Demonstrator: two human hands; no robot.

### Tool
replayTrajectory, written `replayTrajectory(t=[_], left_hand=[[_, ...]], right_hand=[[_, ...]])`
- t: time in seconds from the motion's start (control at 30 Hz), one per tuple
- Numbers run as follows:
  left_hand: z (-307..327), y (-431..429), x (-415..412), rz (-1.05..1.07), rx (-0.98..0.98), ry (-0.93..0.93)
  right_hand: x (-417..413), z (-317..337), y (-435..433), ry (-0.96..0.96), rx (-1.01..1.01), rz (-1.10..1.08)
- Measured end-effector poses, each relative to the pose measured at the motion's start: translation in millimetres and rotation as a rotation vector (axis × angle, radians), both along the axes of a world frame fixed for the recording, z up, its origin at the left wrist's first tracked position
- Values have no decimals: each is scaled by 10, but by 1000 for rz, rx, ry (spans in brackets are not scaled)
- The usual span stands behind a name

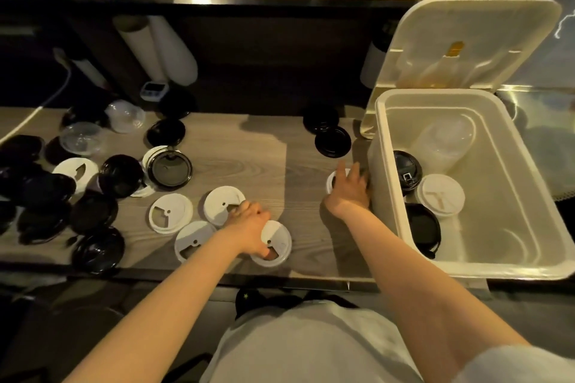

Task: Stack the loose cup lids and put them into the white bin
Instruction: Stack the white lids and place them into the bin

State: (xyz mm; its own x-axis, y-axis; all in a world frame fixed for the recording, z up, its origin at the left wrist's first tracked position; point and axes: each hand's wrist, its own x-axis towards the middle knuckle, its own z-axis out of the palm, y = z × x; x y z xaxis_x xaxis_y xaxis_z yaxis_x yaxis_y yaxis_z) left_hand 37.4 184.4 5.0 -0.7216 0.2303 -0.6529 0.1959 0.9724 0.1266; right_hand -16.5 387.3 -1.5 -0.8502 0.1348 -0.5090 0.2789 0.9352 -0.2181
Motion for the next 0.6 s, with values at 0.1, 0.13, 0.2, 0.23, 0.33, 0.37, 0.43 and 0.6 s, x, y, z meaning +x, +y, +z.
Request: replayTrajectory(t=[0.1,0.13,0.2,0.23,0.33,0.37,0.43,0.6], left_hand=[[-33,38,-9,-10,-8,37],[-44,46,-14,-9,-7,49],[-70,42,-35,-6,2,67],[-81,35,-44,-6,8,73],[-103,10,-60,26,57,89],[-98,3,-62,67,89,96],[-64,-13,-74,216,175,82],[-5,-71,-178,587,427,79]], right_hand=[[21,-82,21,-53,11,56],[30,-91,26,-47,28,84],[38,-84,31,-23,39,114],[43,-75,33,-18,41,122],[45,-58,29,-7,58,152],[44,-54,29,-7,60,156],[33,-44,29,-13,55,153],[69,-23,21,30,16,87]])
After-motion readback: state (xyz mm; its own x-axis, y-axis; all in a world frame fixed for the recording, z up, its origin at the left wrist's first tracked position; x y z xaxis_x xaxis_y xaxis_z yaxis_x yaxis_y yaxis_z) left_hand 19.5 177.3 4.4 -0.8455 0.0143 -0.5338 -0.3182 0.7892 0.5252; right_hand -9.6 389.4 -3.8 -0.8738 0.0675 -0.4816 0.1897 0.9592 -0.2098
